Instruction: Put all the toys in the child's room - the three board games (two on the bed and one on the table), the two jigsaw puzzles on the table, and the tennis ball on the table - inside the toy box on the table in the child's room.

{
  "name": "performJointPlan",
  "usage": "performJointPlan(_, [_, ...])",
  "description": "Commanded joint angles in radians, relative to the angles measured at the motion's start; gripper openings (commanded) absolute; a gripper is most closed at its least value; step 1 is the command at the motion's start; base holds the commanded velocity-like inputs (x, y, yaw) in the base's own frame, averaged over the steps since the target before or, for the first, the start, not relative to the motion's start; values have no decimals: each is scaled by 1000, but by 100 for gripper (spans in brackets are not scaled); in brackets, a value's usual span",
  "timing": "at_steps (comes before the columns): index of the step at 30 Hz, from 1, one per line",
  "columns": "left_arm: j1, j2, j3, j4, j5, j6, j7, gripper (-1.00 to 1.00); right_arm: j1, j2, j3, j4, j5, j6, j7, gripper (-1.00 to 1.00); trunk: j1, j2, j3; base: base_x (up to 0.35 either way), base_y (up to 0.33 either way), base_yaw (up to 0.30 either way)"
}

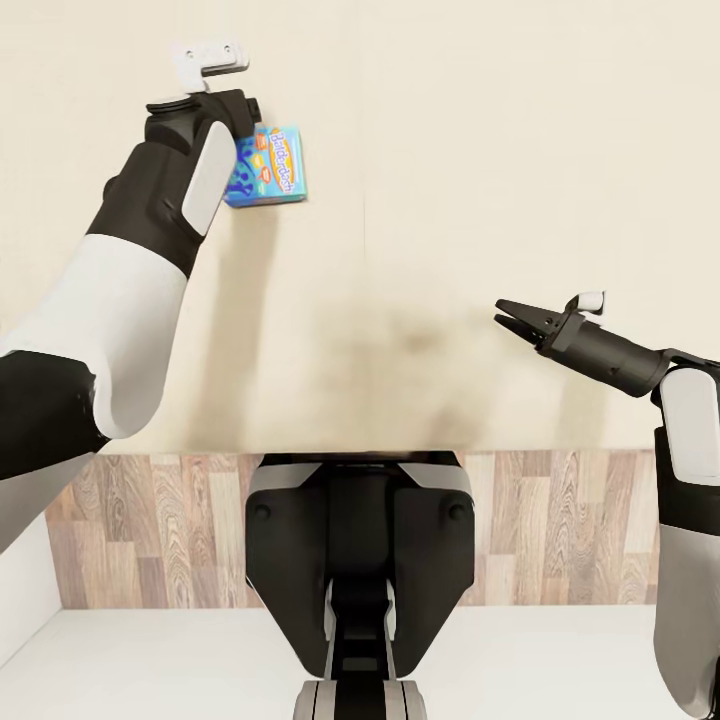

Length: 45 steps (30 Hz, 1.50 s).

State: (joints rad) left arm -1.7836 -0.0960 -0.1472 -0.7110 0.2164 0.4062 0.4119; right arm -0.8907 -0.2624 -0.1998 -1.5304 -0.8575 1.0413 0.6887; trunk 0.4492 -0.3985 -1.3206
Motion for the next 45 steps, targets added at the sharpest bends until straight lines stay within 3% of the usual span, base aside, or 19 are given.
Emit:
performJointPlan(1, [0, 1, -5, -1, 11, 3, 9, 100, 0, 0, -1, 0, 5, 4, 6, 100, 1, -2, 1, 0, 0, 0])
performJointPlan(22, [10, 0, -5, -3, 11, 16, 8, 100, 0, 0, -1, 0, 6, 5, 6, 100, 1, -2, 19, 0, 0, 0])
performJointPlan(29, [24, -3, -5, -8, 11, 74, 3, 100, 1, 0, -1, 0, 6, 5, 6, 100, 1, -2, 21, 0, 0, 0])
performJointPlan(39, [34, 0, -5, -30, 11, 178, -54, 100, 1, 0, -1, 0, 6, 4, 6, 100, 1, -2, 22, 0, 0, 0])
performJointPlan(45, [37, -1, -5, -40, 12, 201, -57, 100, 1, 1, -1, 0, 6, 3, 6, 100, 1, -2, 22, 0, 0, 0])
